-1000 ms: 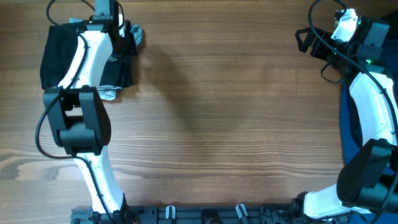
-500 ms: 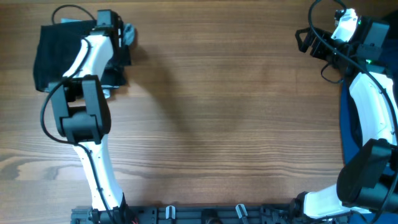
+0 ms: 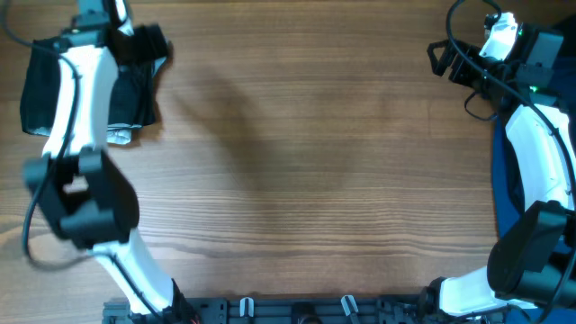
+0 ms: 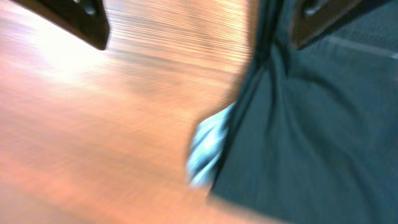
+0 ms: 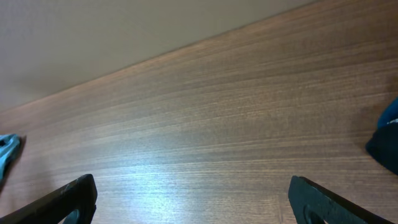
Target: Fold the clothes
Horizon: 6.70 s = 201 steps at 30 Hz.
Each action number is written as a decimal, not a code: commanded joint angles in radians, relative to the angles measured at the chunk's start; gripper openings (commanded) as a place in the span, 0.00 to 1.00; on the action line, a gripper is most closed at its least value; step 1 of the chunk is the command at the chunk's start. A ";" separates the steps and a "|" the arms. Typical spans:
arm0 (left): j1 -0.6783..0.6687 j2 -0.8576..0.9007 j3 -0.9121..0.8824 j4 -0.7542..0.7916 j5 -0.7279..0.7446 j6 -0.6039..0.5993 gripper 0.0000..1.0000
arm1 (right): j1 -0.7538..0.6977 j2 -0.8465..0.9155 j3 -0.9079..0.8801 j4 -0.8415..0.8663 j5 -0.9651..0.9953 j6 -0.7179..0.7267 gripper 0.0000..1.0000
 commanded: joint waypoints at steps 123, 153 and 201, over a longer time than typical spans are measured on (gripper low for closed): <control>-0.060 -1.735 -1.531 0.517 0.098 -0.168 1.00 | 0.393 -1.683 -1.284 0.323 0.467 -0.078 1.00; -0.116 -2.041 -1.822 0.694 -0.101 0.028 1.00 | 0.393 -1.683 -1.284 0.323 0.467 -0.079 1.00; -0.116 -2.041 -1.822 0.694 -0.101 0.028 1.00 | 0.393 -1.683 -1.284 0.323 0.467 -0.079 1.00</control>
